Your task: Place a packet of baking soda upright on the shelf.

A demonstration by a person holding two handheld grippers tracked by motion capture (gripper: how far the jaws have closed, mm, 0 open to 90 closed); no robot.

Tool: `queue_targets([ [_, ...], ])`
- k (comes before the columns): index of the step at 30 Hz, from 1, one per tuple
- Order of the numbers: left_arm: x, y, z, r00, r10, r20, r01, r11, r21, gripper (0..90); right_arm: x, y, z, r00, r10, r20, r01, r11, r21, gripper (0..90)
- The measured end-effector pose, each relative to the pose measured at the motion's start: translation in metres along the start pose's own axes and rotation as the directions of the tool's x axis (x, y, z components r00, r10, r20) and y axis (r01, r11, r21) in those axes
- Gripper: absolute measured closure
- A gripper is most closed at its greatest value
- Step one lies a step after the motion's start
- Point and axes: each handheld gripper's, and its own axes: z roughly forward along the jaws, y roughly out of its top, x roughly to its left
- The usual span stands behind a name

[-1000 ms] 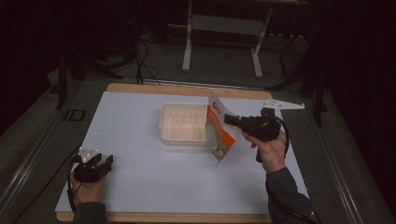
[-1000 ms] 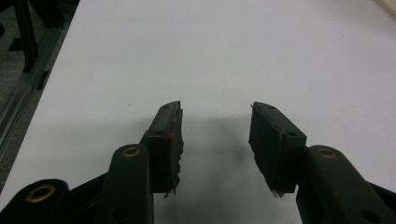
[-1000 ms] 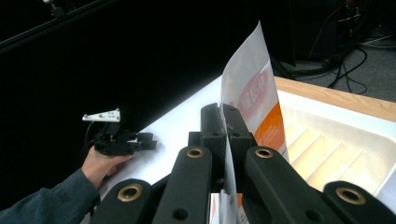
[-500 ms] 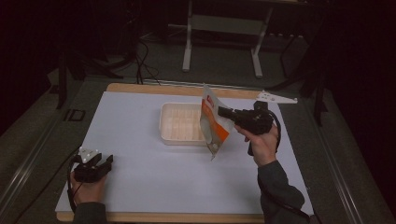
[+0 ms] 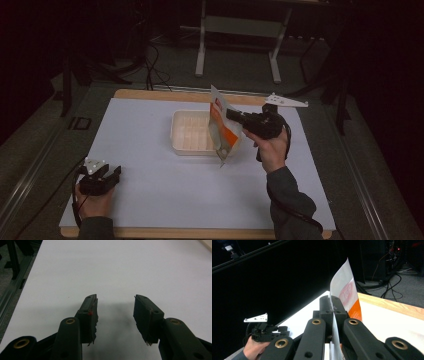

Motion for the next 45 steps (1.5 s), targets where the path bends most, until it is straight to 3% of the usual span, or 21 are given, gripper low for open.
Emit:
queue_targets([
  [23, 0.000, 0.000, 0.000, 1.0000, -0.003, 0.002, 0.003, 1.0000, -0.001, 54.0, 0.000, 0.004, 0.024, 0.9981, 0.007, 0.061, -0.004, 0.999, -0.044, 90.0],
  [28, 0.000, 0.000, 0.000, 1.0000, -0.002, 0.004, 0.002, 1.0000, -0.001, 54.0, -0.001, 0.005, 0.031, 0.9963, -0.004, 0.086, 0.007, 1.000, -0.030, 90.0],
  [36, 0.001, 0.000, 0.000, 1.0000, -0.001, 0.006, 0.001, 1.0000, 0.001, 54.1, -0.001, 0.007, 0.044, 0.9860, -0.038, 0.162, 0.045, 0.998, -0.042, 90.0],
  [45, 0.001, 0.000, 0.000, 1.0000, -0.002, 0.007, 0.002, 1.0000, -0.001, 54.0, -0.007, 0.005, 0.054, 0.9698, -0.008, 0.244, 0.030, 0.996, -0.086, 90.0],
])
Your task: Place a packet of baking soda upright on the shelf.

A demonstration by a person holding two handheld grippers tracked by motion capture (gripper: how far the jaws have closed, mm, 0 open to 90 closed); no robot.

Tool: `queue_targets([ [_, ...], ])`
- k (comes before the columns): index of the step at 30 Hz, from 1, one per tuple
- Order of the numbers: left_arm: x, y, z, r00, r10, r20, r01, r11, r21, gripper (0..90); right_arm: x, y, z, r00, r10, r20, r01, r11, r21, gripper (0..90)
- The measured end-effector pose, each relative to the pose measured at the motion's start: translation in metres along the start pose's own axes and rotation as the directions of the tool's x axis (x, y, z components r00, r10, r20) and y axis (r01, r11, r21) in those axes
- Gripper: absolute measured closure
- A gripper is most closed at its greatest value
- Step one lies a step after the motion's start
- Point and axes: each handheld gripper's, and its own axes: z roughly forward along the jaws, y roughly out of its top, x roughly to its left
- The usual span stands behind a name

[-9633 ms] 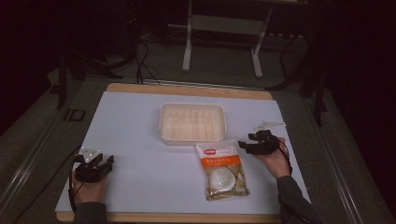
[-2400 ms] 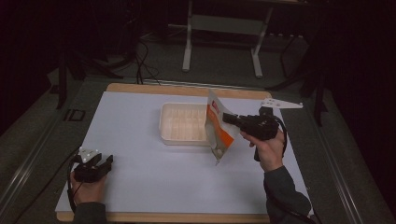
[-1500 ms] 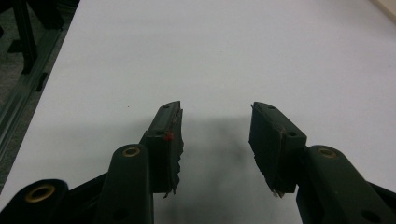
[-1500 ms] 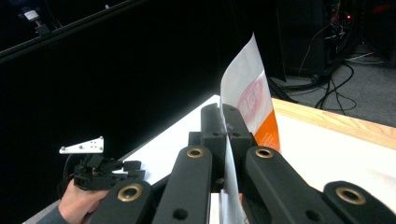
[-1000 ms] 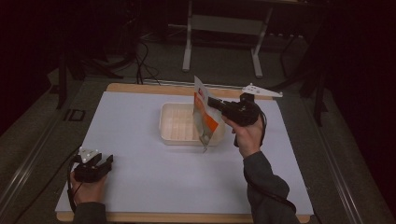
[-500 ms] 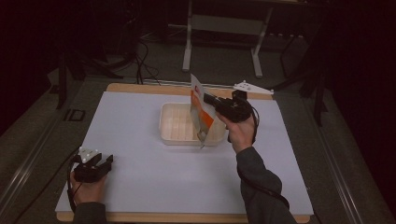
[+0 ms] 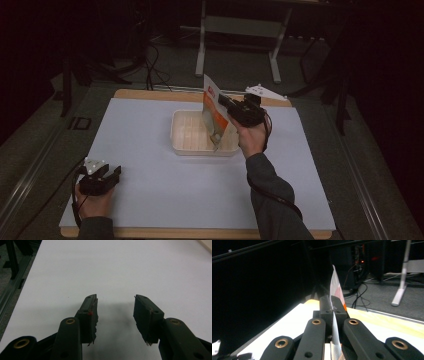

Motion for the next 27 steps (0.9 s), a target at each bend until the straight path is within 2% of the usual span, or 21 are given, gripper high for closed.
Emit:
queue_targets([
  [5, 0.000, 0.000, 0.000, 1.0000, -0.002, 0.003, 0.002, 1.0000, -0.001, 54.1, 0.003, -0.001, 0.006, 0.9987, -0.006, 0.051, 0.007, 1.000, -0.027, 90.0],
  [8, 0.001, 0.000, 0.000, 1.0000, -0.003, 0.004, 0.003, 1.0000, -0.001, 54.0, 0.000, -0.003, 0.009, 0.9968, 0.019, 0.077, -0.016, 0.999, -0.034, 90.0],
  [13, 0.001, 0.000, 0.000, 1.0000, -0.003, 0.005, 0.003, 1.0000, -0.003, 54.0, -0.005, -0.003, 0.010, 0.9949, 0.065, 0.077, -0.061, 0.997, -0.051, 90.0],
  [27, 0.001, 0.000, 0.000, 1.0000, -0.005, 0.008, 0.005, 1.0000, -0.006, 54.0, 0.002, 0.001, 0.014, 0.9938, 0.081, 0.076, -0.076, 0.995, -0.068, 90.0],
])
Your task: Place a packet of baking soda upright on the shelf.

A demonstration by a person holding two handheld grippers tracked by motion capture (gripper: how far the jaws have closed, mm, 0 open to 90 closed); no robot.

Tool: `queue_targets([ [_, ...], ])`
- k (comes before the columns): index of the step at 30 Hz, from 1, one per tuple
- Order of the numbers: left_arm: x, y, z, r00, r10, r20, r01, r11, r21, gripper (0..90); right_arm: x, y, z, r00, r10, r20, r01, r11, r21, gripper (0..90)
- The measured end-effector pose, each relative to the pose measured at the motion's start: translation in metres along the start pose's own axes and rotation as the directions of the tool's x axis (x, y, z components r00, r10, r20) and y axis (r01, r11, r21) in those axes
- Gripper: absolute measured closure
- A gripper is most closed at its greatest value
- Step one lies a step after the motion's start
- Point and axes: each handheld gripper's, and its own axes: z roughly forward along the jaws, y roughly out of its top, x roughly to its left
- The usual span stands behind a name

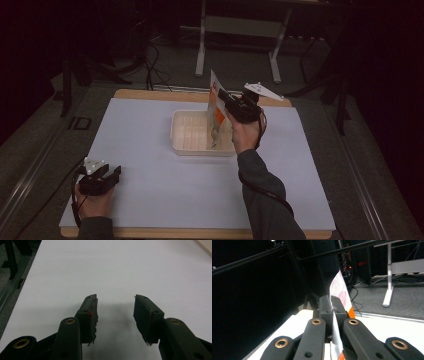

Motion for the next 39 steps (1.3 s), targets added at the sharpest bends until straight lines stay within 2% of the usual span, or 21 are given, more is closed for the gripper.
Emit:
queue_targets([
  [5, 0.000, 0.000, 0.000, 1.0000, 0.000, 0.001, 0.000, 1.0000, 0.000, 53.9, 0.002, 0.000, 0.003, 0.9999, 0.013, -0.007, -0.013, 1.000, 0.000, 90.0],
  [10, 0.000, 0.000, 0.000, 1.0000, 0.001, 0.002, -0.001, 1.0000, 0.003, 53.9, 0.001, -0.004, 0.008, 0.9998, 0.019, 0.007, -0.019, 1.000, 0.012, 90.0],
  [17, 0.000, 0.000, 0.000, 1.0000, 0.001, 0.001, -0.001, 1.0000, 0.002, 53.9, 0.001, -0.005, 0.012, 0.9992, 0.030, 0.027, -0.030, 1.000, 0.000, 90.0],
  [23, 0.000, 0.000, 0.000, 1.0000, 0.000, 0.003, 0.000, 1.0000, 0.002, 53.9, 0.003, -0.010, 0.017, 0.9977, 0.006, 0.067, -0.006, 1.000, -0.002, 90.0],
  [34, 0.001, 0.000, -0.001, 0.9999, -0.008, 0.010, 0.008, 1.0000, -0.004, 53.8, -0.001, -0.018, 0.023, 0.9960, 0.008, 0.089, -0.006, 1.000, -0.019, 90.0],
  [39, 0.001, 0.000, -0.001, 0.9999, -0.008, 0.009, 0.008, 0.9999, -0.007, 53.8, 0.000, -0.022, 0.023, 0.9938, -0.016, 0.110, 0.019, 0.999, -0.029, 90.0],
])
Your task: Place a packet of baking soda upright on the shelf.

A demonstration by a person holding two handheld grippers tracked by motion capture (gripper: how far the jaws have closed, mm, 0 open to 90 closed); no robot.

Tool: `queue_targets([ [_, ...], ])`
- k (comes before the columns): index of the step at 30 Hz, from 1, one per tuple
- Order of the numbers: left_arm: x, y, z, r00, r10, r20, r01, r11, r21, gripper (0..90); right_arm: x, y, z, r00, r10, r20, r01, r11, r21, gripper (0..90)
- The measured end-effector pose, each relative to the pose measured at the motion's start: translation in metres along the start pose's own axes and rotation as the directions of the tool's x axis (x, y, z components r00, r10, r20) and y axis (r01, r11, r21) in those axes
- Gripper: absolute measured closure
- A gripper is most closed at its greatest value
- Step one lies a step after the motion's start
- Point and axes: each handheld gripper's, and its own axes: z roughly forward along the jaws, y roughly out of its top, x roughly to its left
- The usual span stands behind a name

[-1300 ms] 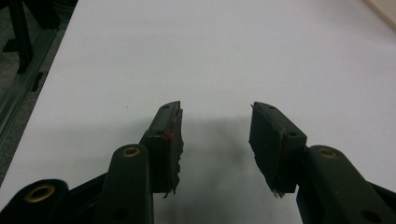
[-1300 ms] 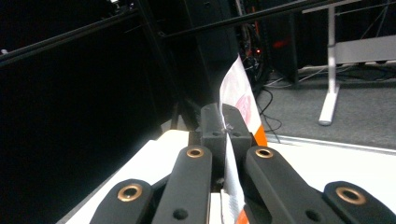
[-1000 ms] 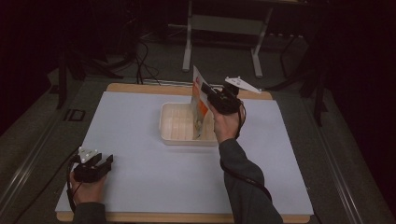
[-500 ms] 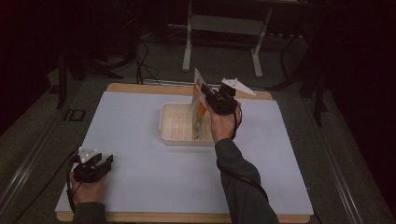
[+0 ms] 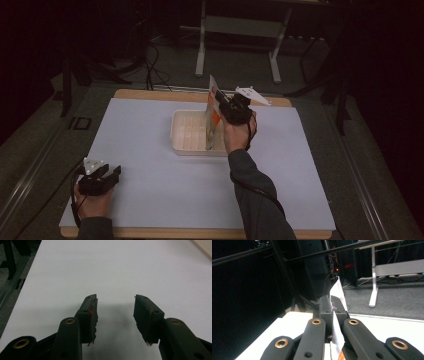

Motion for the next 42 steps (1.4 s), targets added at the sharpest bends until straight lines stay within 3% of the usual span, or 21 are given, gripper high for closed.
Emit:
queue_targets([
  [10, 0.000, 0.000, 0.000, 1.0000, 0.002, -0.003, -0.002, 1.0000, 0.000, 53.7, 0.000, -0.011, -0.002, 0.9990, -0.045, 0.003, 0.045, 0.999, 0.004, 90.0],
  [14, 0.000, 0.000, 0.000, 1.0000, 0.002, -0.004, -0.002, 1.0000, 0.000, 53.7, -0.002, -0.020, -0.002, 0.9996, -0.028, -0.001, 0.028, 1.000, 0.012, 90.0],
  [30, -0.001, 0.000, 0.000, 0.9999, 0.006, -0.008, -0.006, 1.0000, 0.003, 53.7, 0.006, -0.037, -0.011, 0.9969, -0.076, -0.019, 0.076, 0.997, 0.026, 90.0],
  [42, -0.001, 0.000, 0.000, 0.9999, 0.006, -0.009, -0.006, 1.0000, 0.001, 53.7, 0.013, -0.050, -0.021, 0.9958, -0.087, -0.030, 0.088, 0.996, 0.033, 90.0],
])
